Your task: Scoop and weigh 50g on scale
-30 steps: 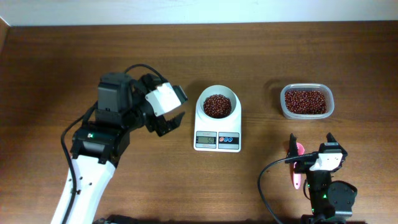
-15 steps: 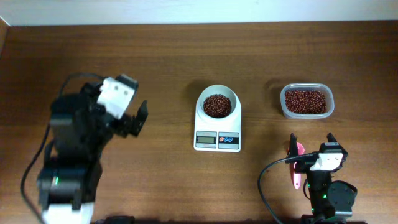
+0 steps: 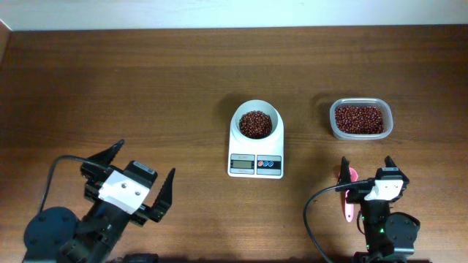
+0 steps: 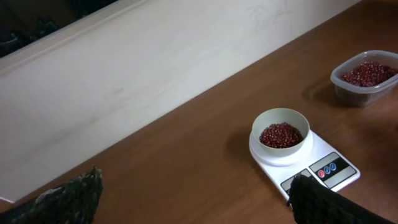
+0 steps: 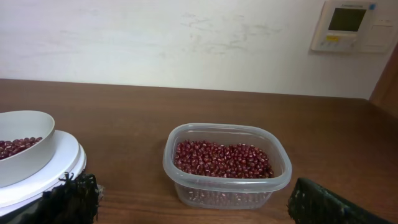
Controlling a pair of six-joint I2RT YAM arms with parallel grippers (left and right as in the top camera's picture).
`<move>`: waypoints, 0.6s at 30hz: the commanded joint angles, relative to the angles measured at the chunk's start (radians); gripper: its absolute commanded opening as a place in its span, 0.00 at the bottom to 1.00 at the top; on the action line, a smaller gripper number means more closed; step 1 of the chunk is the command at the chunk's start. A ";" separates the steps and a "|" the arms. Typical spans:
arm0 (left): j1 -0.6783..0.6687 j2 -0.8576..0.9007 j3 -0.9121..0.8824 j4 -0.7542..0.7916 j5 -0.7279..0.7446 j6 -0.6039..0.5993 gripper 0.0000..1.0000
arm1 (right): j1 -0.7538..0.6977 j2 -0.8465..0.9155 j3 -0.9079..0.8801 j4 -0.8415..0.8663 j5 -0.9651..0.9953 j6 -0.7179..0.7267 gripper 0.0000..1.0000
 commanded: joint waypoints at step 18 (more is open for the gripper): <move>0.092 -0.331 -0.381 0.144 -0.147 -0.436 0.99 | 0.009 -0.008 -0.005 -0.005 0.005 0.001 0.99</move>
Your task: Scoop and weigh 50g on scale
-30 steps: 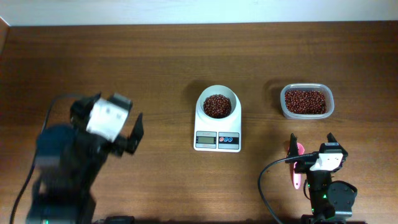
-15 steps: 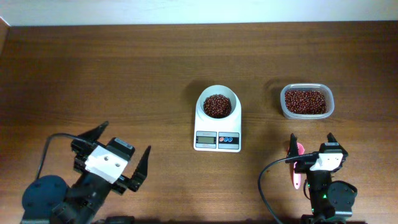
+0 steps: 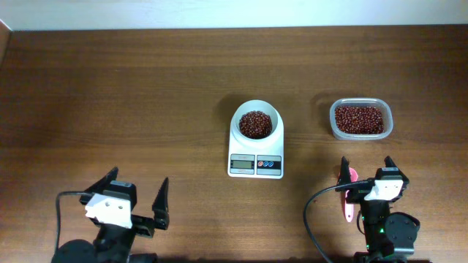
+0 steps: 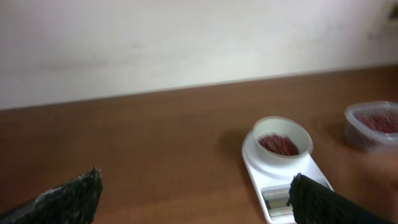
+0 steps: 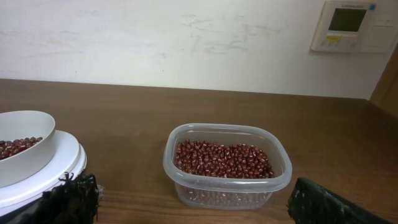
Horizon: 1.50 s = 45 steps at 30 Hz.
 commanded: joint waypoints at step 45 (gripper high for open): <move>0.028 -0.231 -0.792 0.713 -0.152 -0.055 0.99 | 0.008 -0.008 -0.005 -0.005 0.005 0.000 0.99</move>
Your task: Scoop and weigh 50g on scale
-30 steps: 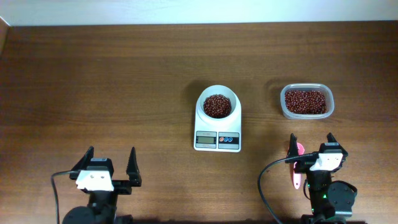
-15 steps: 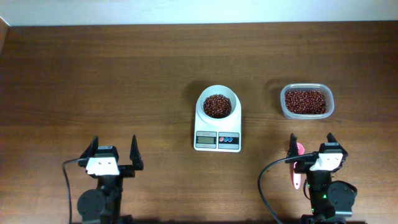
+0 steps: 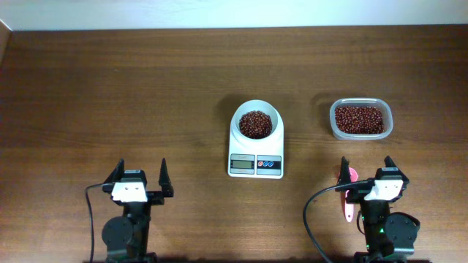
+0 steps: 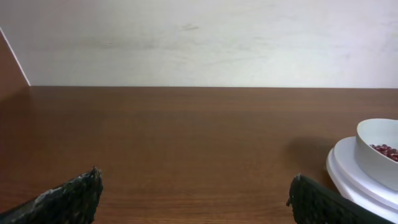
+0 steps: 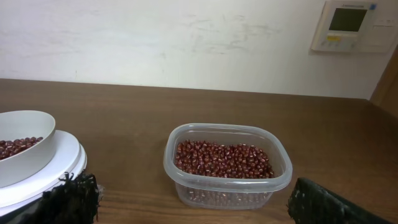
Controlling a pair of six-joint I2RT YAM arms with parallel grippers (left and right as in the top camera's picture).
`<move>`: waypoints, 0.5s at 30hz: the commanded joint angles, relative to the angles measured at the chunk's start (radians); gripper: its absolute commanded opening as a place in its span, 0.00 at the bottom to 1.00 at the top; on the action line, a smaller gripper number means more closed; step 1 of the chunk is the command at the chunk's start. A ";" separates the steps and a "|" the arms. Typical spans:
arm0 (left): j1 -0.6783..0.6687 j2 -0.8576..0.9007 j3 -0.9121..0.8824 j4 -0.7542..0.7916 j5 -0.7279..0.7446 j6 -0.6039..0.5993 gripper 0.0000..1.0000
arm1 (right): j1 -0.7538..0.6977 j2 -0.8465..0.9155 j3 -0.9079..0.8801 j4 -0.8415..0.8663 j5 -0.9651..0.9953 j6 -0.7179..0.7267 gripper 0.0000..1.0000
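Observation:
A white scale [image 3: 255, 162] stands mid-table with a white bowl [image 3: 256, 124] of red beans on its plate. Its display is too small to read. To the right sits a clear tub [image 3: 360, 119] of red beans, close ahead in the right wrist view [image 5: 227, 165]. A pink scoop [image 3: 349, 201] lies on the table beside my right gripper [image 3: 366, 166], which is open and empty. My left gripper [image 3: 141, 174] is open and empty at the front left. The bowl [image 4: 379, 149] shows at the right edge of the left wrist view.
The brown wooden table [image 3: 110, 95] runs back to a white wall. A black cable [image 3: 314, 219] loops beside the right arm's base. A wall thermostat [image 5: 351, 25] shows in the right wrist view.
My left arm has shifted a little right and squared up, facing straight toward the back wall; the scale has slid to the right edge of its view. The right arm, scoop and beans are unchanged.
At first my left arm stood angled at the front left with its gripper open. It then sat lower near the front edge, and now is folded there facing straight back. All the while the right arm stayed still, open, with the scoop lying beside it.

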 commanded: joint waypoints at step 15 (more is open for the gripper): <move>-0.026 -0.011 -0.004 -0.008 -0.031 -0.006 0.99 | 0.007 -0.008 -0.005 -0.005 0.005 0.001 0.99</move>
